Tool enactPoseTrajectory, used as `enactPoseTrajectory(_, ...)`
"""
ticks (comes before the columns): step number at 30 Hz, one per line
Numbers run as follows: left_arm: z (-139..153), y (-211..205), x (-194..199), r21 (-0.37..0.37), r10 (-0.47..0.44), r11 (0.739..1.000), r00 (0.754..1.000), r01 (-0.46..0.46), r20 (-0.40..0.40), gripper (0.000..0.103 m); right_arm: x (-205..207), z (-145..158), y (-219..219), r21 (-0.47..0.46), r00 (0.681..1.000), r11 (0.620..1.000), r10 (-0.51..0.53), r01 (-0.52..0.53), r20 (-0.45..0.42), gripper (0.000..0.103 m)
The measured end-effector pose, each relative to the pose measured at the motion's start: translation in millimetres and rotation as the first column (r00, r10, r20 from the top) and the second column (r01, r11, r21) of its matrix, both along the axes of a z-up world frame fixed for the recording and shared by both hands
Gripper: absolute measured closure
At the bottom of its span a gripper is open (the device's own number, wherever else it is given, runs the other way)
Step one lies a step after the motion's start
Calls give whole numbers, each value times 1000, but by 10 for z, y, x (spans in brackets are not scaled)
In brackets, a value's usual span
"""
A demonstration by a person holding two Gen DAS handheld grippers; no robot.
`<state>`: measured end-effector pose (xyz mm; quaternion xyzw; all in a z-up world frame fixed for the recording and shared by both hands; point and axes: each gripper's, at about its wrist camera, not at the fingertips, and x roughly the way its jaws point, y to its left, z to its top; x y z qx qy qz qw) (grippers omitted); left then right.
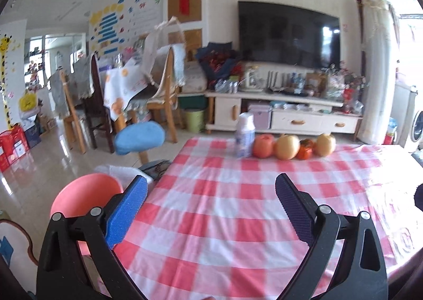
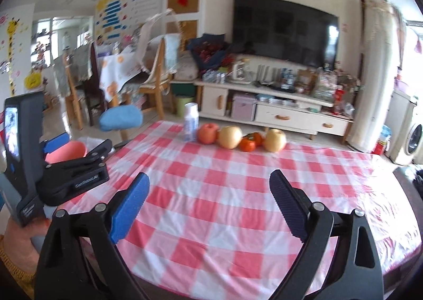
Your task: Collect trash
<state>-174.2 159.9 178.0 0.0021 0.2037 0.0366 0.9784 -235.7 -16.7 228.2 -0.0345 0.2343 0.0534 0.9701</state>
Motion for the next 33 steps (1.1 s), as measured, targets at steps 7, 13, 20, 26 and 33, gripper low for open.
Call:
enactPoseTrajectory(7,240,-355,-338,12,-72,997,997,71,40,6,-394,194,-305,-10,994,996,-89,90,70,9)
enactPoseTrajectory(13,389,-574,-598,26,-114,993,991,113,72,6,-658,357,-478,-11,983,990,-136,138,124,9)
enactPoseTrajectory(20,524,-666,-764,36,-135,991,986,131,103,6,-898,514,-639,19,972,985,-173,173,160,8)
enactPoseTrajectory(26,564,-734,-869,44,-142,989,983,138,116,6,-1020,587,-694,31,966,982,-187,184,179,8)
enactPoseTrajectory(33,583,-755,-890,48,-142,989,982,137,123,6,-1062,592,-723,40,967,983,-183,179,178,8)
